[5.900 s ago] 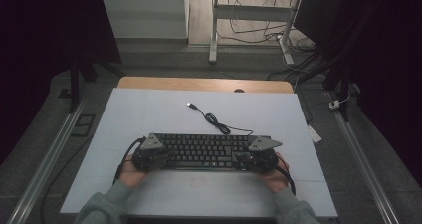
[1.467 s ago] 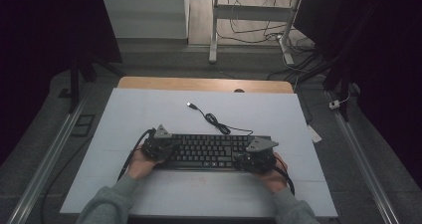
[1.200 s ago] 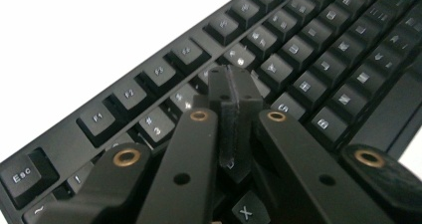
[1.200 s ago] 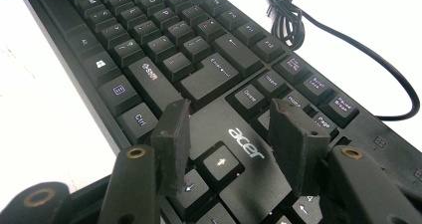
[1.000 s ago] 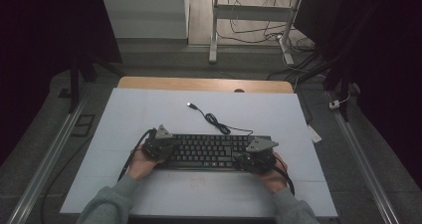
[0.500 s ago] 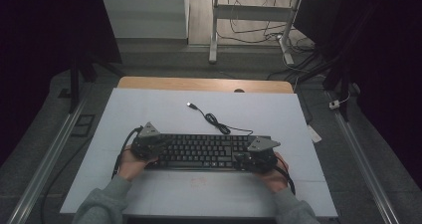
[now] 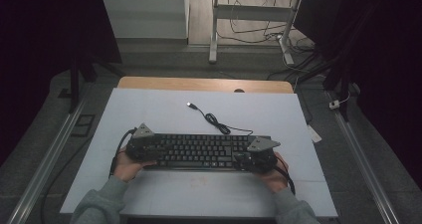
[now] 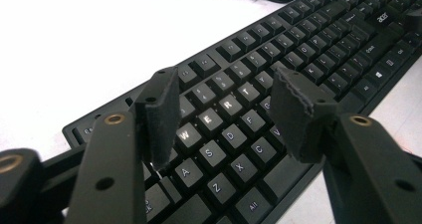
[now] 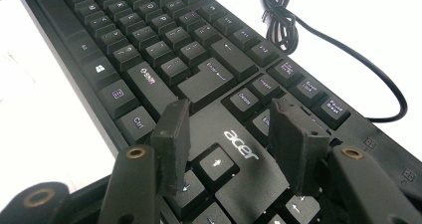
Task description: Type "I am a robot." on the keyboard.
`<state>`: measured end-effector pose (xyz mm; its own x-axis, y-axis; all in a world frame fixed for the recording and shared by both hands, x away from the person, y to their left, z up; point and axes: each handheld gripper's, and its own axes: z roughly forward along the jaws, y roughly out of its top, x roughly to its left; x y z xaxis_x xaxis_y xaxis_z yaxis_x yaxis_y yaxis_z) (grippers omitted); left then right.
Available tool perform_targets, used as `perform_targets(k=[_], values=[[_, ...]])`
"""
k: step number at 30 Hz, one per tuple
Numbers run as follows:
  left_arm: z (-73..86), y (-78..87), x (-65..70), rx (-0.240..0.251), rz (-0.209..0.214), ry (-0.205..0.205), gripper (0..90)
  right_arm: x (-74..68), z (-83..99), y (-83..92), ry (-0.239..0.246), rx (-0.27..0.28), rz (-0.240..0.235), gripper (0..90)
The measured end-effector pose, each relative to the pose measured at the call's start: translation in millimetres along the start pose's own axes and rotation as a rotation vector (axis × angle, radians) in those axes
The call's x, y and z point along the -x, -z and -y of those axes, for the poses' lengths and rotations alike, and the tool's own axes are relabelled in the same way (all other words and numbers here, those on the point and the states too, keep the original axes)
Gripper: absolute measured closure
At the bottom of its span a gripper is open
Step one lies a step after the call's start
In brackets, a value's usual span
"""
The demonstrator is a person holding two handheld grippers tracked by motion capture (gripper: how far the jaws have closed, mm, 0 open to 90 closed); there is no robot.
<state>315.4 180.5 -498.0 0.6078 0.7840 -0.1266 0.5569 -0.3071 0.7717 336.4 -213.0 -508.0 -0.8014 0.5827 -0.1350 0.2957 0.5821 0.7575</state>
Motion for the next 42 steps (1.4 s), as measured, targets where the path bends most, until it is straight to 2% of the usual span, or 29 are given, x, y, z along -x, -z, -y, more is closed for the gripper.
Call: perform_targets(k=[8,19,29,34,42], values=[[0.1,-0.2,0.8,-0.002,-0.001,0.001,42.6,-0.4,-1.0,1.0,-0.004,0.013,-0.002,51.0],[0.4,-0.4,0.0,-0.004,-0.005,0.002,42.0,-1.9,-8.3,0.4,-0.059,0.064,-0.057,51.1],[1.4,-3.1,0.7,-0.015,-0.007,-0.001,41.4,-8.0,-20.8,-9.3,-0.066,0.089,-0.104,55.1],[1.8,-4.5,1.2,-0.019,-0.006,-0.002,41.2,-13.0,-29.6,-16.0,-0.052,0.091,-0.129,63.5],[2.1,-5.5,1.7,-0.024,-0.006,-0.008,40.8,-18.9,-42.2,-27.4,-0.039,0.092,-0.189,86.8]])
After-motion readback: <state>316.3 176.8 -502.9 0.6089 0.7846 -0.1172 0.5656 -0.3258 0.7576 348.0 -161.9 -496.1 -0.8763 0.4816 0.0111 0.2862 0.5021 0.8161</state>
